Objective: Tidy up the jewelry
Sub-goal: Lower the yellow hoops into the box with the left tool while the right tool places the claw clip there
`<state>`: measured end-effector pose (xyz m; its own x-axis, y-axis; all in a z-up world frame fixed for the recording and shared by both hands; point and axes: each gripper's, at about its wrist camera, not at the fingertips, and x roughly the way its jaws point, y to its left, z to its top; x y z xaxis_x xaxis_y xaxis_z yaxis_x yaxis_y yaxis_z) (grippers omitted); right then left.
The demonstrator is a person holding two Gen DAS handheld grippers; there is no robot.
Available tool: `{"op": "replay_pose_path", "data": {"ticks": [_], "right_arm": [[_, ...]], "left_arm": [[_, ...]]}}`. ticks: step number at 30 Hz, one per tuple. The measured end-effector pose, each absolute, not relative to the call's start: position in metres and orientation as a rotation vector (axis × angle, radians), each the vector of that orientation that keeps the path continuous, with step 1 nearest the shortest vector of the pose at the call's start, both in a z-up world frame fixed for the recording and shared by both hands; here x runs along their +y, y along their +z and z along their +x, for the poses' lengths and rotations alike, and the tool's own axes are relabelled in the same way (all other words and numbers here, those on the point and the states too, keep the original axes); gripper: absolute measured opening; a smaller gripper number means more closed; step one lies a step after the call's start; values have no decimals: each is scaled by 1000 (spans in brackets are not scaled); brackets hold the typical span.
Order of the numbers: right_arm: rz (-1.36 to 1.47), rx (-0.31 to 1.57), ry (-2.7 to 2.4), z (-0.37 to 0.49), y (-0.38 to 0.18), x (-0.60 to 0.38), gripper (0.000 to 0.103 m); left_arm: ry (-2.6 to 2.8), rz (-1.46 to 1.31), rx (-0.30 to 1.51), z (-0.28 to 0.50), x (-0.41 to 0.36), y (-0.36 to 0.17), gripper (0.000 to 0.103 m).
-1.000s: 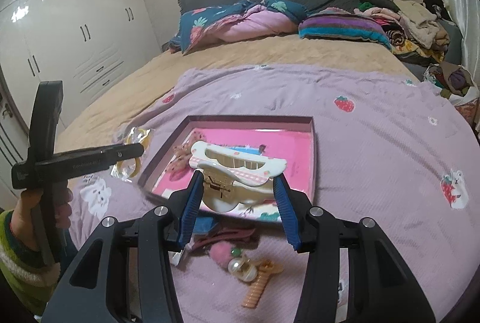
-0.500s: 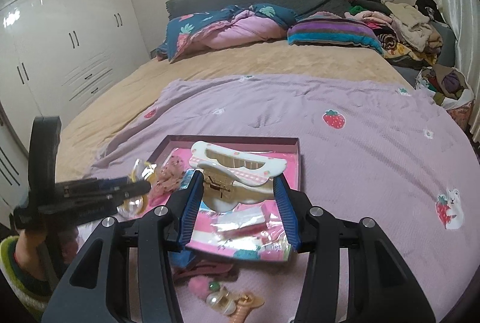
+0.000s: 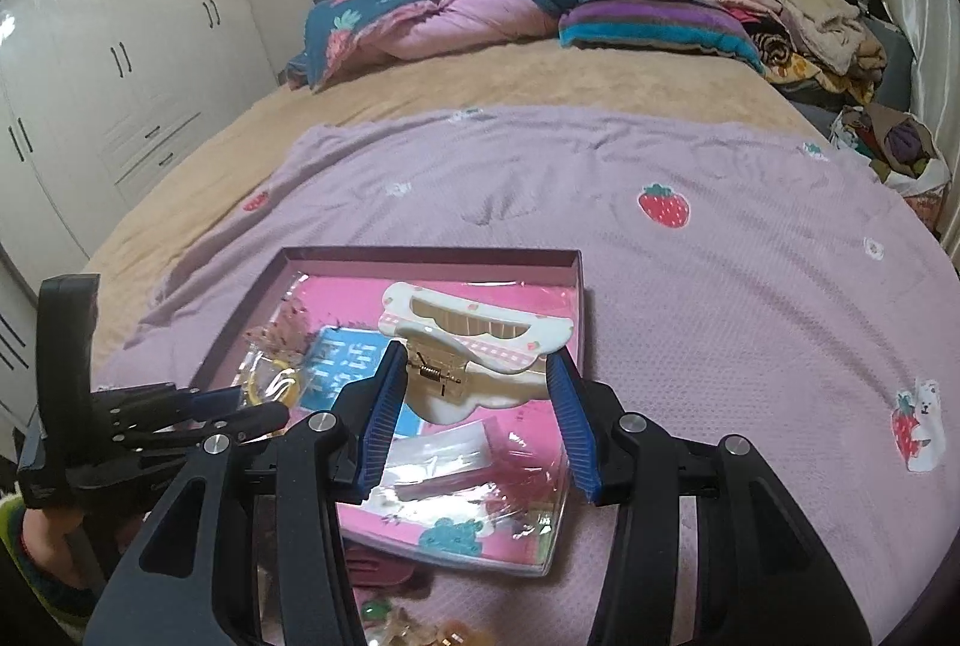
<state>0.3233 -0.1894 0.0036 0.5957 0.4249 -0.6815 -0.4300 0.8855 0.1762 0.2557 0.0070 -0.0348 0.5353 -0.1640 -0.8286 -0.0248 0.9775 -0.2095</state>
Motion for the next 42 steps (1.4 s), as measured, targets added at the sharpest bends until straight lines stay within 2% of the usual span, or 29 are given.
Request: {"op": "replay_pose_path", "data": {"ticks": [16,18,22,25,29,33,35,39,42], "right_arm": [[-26,877,504,349,-41,-167,47],[-32,887,506,350,-47,-162,47],[-44,929,509,353,-62,-153,47],[-50,953,511,354,-71,-150,47],[-32,974,515,350,-76,-149,49],[-24,946,515,338,-67,-153,67],[-19,927,516,333,-61,-155,69],[-6,888,509,319,-44,-163,82],[-3,838,501,305,-28,-171,88]], "left_arm": [[-24,-189,1019,251,24,-47,28],[-8,-194,1011,246,31,-44,33],[18,-208,1002,239,42,-39,37],[34,-216,989,234,49,-34,46],[48,-231,982,230,55,-30,50],[51,-247,969,226,58,-23,53],[52,-249,957,222,59,-18,60],[53,-261,936,216,60,-7,61],[62,-264,917,210,60,2,70]]}}
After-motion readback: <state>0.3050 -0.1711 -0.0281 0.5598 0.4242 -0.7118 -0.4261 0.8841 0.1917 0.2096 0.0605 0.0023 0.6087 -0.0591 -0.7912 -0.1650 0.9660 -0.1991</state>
